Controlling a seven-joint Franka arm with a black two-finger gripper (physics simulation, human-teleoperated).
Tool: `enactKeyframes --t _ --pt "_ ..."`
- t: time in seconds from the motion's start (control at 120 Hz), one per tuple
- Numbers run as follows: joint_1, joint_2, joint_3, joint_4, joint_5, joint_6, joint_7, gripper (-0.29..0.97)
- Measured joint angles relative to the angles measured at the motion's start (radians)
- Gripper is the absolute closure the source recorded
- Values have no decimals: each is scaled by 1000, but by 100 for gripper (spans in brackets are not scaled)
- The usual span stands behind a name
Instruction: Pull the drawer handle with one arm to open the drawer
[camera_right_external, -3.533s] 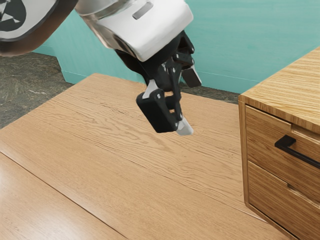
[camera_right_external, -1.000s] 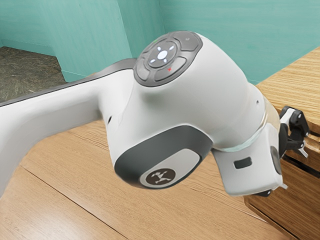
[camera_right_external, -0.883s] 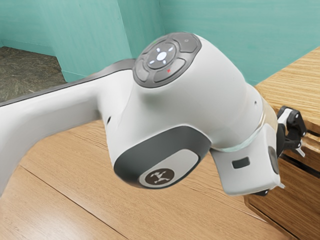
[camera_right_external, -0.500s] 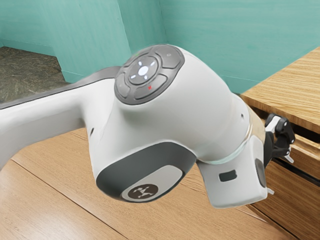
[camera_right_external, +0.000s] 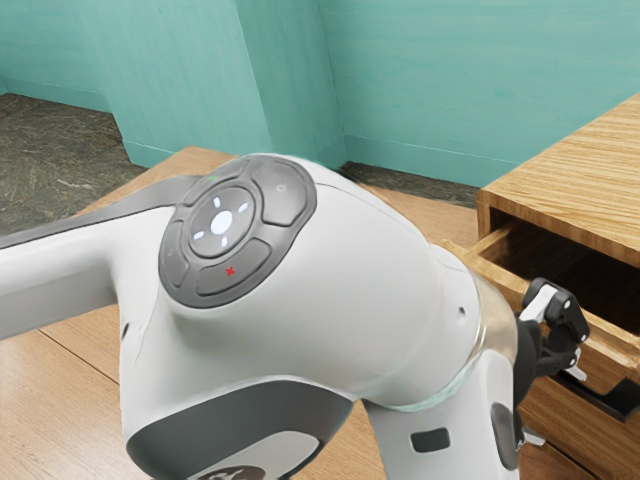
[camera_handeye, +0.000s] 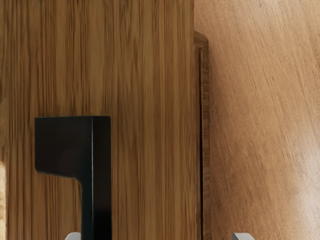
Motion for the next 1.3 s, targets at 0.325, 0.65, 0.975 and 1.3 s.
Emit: enactKeyframes --t 0.325,0.65,0.975,1.3 --pt "0 -107 -31 -90 -48 -6 -24 33" --pt "11 -216 -34 -141 -82 -99 -89 31" --pt "15 -313 -57 -196 -141 -162 -136 31" --pt "16 -364 -59 -231 -182 -191 -165 35"
